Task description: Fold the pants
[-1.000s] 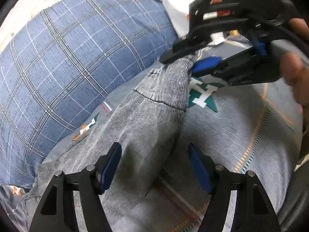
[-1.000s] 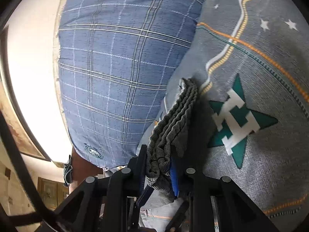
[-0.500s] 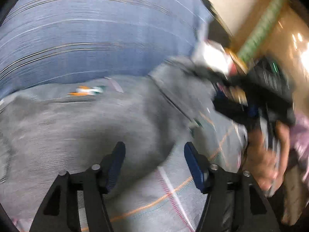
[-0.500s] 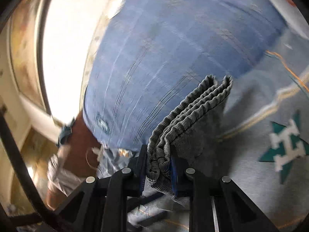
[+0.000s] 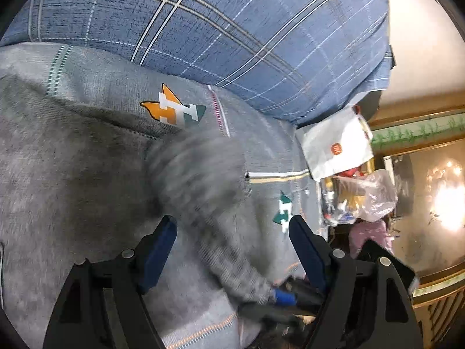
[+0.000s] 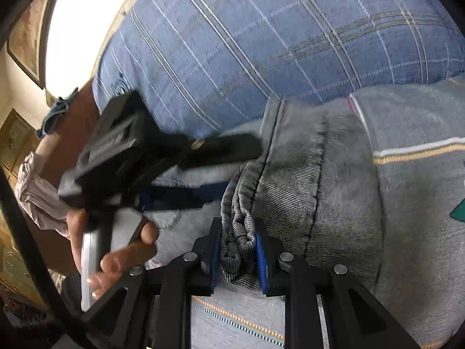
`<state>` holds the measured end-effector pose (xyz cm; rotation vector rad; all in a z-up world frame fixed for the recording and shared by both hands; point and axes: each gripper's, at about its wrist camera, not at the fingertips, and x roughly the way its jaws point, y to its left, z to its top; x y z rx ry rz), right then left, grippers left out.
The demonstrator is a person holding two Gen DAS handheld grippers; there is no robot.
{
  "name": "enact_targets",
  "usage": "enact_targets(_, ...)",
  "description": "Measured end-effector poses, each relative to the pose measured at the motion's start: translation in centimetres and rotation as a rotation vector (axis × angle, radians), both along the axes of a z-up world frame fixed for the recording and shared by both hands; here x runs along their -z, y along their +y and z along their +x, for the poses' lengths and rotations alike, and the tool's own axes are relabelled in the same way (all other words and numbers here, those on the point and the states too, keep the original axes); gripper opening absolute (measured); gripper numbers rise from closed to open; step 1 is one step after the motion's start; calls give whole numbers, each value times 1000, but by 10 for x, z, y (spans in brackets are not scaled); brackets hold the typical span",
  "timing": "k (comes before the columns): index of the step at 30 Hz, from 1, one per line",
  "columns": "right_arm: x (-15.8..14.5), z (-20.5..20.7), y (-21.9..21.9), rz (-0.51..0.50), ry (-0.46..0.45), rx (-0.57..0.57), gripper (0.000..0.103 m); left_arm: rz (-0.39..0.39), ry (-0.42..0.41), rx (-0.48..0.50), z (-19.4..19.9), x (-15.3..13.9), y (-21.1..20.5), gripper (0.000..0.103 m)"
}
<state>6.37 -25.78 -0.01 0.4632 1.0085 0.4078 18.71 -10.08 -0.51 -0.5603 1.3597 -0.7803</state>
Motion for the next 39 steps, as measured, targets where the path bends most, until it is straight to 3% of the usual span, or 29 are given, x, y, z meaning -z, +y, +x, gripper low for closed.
enact_targets(2, 3, -1, 3, -22, 6, -12, 22, 24, 16, -16, 2, 4, -6, 79)
enact_targets(3, 4, 0, 4, -19, 6, -16, 22, 51, 11, -33, 4, 5, -8, 71)
enact_targets(4, 4, 2, 7, -15, 6, -17, 22, 89, 1, -54, 7, 8, -4, 41)
enact_targets(5, 3, 2, 7, -15, 3, -17, 22, 137, -1, -53, 8, 9, -7, 22)
enact_targets(6, 2, 1, 6, -17, -4, -14, 22, 130, 2, -53, 7, 7, -7, 14)
enact_targets(11, -6, 1, 16, 8, -36, -41, 22, 87, -127, -55, -7, -16, 9, 14)
enact_targets(15, 11, 9, 31, 15, 9, -64, 22, 217, -143, -71, -7, 7, 21, 14)
enact_targets(17, 23, 13, 45, -14, 31, -78, 22, 235, -154, -77, -12, 9, 26, 13)
enact_targets(19, 23, 12, 53, -17, 12, -95, 22, 196, -214, -80, -19, -10, 29, 13)
enact_targets(21, 8, 6, 62, -10, -62, -118, 23, 157, -290, -73, -26, -35, 35, 13)
enact_targets(23, 5, 5, 64, 7, -94, -114, 23, 176, -325, -78, -25, -39, 44, 13)
enact_targets(25, 17, 11, 67, 14, -53, -109, 25, 273, -279, -65, -17, -13, 46, 13)
enact_targets(27, 44, 18, 74, -20, 43, -111, 25, 347, -164, -58, -9, 28, 50, 15)
enact_targets(29, 57, 21, 78, -30, 101, -126, 28, 265, -149, -110, -12, 32, 61, 18)
enact_targets(30, 49, 19, 77, -37, 81, -125, 30, 256, -136, -114, -14, 27, 65, 29)
enact_targets(31, 41, 17, 75, -29, 62, -127, 39, 245, -139, -117, -16, 20, 68, 47)
enact_targets(33, 13, 9, 63, 28, -20, -118, 62, 212, -214, -154, -27, 0, 79, 61)
enact_targets(34, 2, 4, 55, 43, -51, -109, 75, 213, -242, -162, -33, -7, 83, 61)
enact_targets(36, -20, -7, 36, 41, -128, -73, 75, 189, -255, -140, -44, -13, 88, 61)
enact_targets(39, -24, -12, 3, 41, -132, 32, 75, 208, -212, -113, -63, 2, 84, 61)
